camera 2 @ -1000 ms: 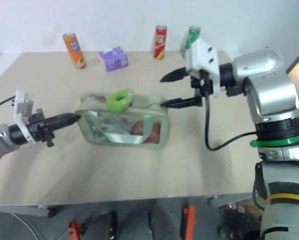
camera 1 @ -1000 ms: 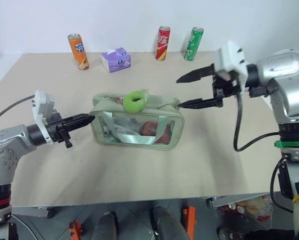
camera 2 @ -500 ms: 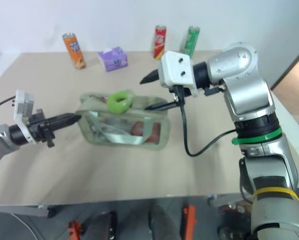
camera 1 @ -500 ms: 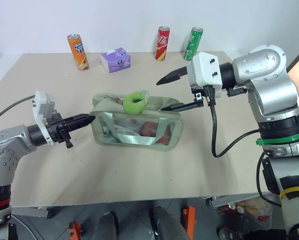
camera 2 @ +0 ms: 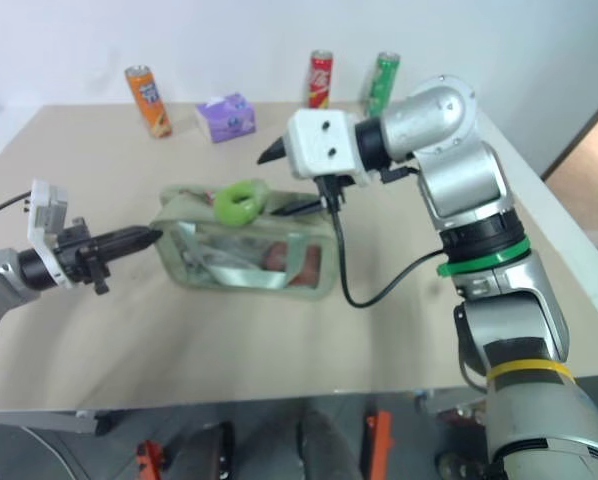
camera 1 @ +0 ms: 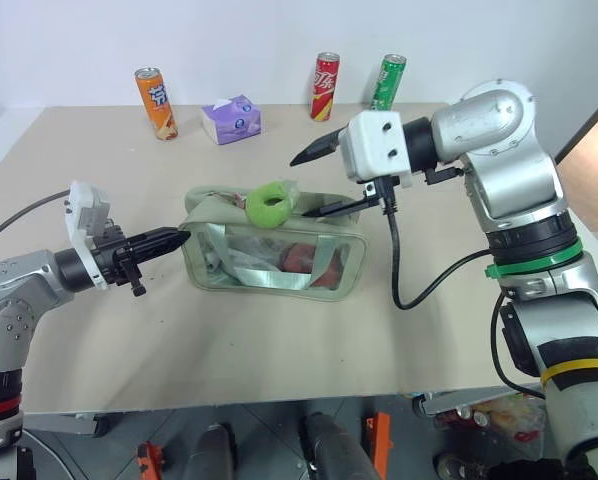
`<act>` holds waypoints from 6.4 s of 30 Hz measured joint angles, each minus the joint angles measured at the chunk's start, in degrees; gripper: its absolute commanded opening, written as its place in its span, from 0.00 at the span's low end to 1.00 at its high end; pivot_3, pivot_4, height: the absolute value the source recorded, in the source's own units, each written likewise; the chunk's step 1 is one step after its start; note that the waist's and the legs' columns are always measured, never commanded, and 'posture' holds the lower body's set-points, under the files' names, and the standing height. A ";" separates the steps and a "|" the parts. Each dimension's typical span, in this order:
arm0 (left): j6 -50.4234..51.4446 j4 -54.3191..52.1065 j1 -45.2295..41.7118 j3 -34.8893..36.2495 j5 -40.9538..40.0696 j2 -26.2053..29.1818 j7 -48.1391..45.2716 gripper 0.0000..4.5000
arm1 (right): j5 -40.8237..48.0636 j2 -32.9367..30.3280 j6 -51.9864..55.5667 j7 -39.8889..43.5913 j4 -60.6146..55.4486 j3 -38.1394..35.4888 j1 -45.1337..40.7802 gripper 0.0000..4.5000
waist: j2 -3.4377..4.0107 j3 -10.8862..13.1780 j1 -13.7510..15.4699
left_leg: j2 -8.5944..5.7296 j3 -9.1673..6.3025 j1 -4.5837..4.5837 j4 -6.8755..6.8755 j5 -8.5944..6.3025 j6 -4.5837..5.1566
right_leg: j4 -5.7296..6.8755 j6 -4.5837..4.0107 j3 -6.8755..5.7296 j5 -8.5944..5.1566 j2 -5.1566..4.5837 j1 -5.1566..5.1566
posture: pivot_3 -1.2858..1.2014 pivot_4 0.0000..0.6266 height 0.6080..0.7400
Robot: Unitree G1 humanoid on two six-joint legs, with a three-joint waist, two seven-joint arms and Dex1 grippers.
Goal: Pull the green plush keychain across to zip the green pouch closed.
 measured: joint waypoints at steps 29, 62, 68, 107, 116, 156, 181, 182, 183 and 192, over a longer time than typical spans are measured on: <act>-0.13 -0.22 0.45 0.31 -0.37 -0.11 0.83 0.00 | -3.49 7.76 -5.33 -2.08 7.58 0.48 -5.45 0.76 | 0.00 0.00 0.00 | 0.01 -0.05 0.02 -0.06 0.01 -0.01 | 0.00 -0.03 -0.05 0.01 0.01 0.01 | 0.52 0.24 1.00; -1.28 1.76 -0.73 -0.79 -0.25 -0.53 0.69 0.00 | -1.17 -5.66 -2.01 1.03 8.63 -3.14 -1.69 0.01 | 0.02 0.01 0.34 | -0.01 -0.06 0.04 -0.06 0.01 -0.01 | 0.00 -0.13 -0.08 -0.05 0.00 0.01 | 0.52 0.24 1.00; -1.34 2.72 -1.66 -1.51 -0.15 -0.54 0.58 0.00 | -2.28 -9.72 -2.10 0.30 9.73 -3.20 -1.70 0.01 | 0.03 0.01 0.38 | -0.02 -0.02 0.03 -0.05 0.01 -0.01 | 0.00 -0.22 -0.04 -0.11 -0.02 0.02 | 0.52 0.24 1.00; -0.78 0.63 -1.60 -3.71 -0.71 -0.61 -1.65 0.00 | -7.11 -28.55 0.62 -5.78 4.96 -5.00 23.40 0.01 | 0.06 -0.04 1.64 | -0.20 0.05 0.07 0.33 0.01 -0.02 | -0.04 -0.09 0.13 -0.17 -0.16 0.26 | 0.52 0.24 1.00; -0.78 1.44 -1.64 -4.06 -0.90 -0.57 -1.63 0.00 | -3.39 -29.41 3.30 -4.11 -1.15 -6.78 31.62 0.01 | 0.04 -0.06 1.60 | -0.24 0.07 0.08 0.38 0.01 -0.02 | -0.08 -0.03 0.13 -0.18 -0.23 0.33 | 0.52 0.24 1.00; -0.81 2.68 -1.92 -2.99 -0.38 -0.31 -0.32 0.00 | -6.87 -17.82 8.35 -1.00 -6.24 -0.07 29.42 0.01 | 0.12 -0.03 1.05 | -0.14 0.06 0.10 0.28 0.02 -0.01 | -0.01 0.02 0.15 -0.13 -0.08 0.21 | 0.52 0.24 1.00; 4.15 3.52 -1.55 0.77 -4.29 -0.59 3.84 0.82 | 9.46 -17.84 20.36 4.41 0.26 -13.64 23.12 0.83 | 0.12 -0.01 1.14 | -0.13 0.03 0.04 0.23 0.01 -0.01 | -0.01 -0.02 0.14 -0.14 -0.06 0.17 | 0.52 0.24 1.00; 4.22 3.49 -1.34 0.97 -4.41 -0.59 3.83 0.89 | 10.32 -18.22 20.95 4.46 0.29 -14.35 23.05 0.83 | 0.13 -0.01 1.13 | -0.13 0.04 0.04 0.23 0.01 -0.01 | -0.01 -0.01 0.14 -0.14 -0.07 0.17 | 0.52 0.24 1.00; 4.24 3.45 -1.15 1.12 -4.47 -0.59 3.83 0.98 | 10.73 -18.53 21.22 4.46 0.39 -14.71 22.90 0.83 | 0.13 -0.01 1.12 | -0.13 0.04 0.05 0.23 0.01 -0.01 | -0.01 -0.02 0.14 -0.14 -0.07 0.17 | 0.52 0.24 1.00; 5.69 -0.55 11.09 6.80 -5.75 5.56 0.16 1.00 | 12.91 -21.17 22.62 3.51 5.02 -18.49 19.38 0.83 | 0.14 0.00 0.54 | -0.12 0.11 0.03 0.03 0.01 -0.01 | -0.02 -0.15 0.17 -0.22 -0.08 0.04 | 0.52 0.24 1.00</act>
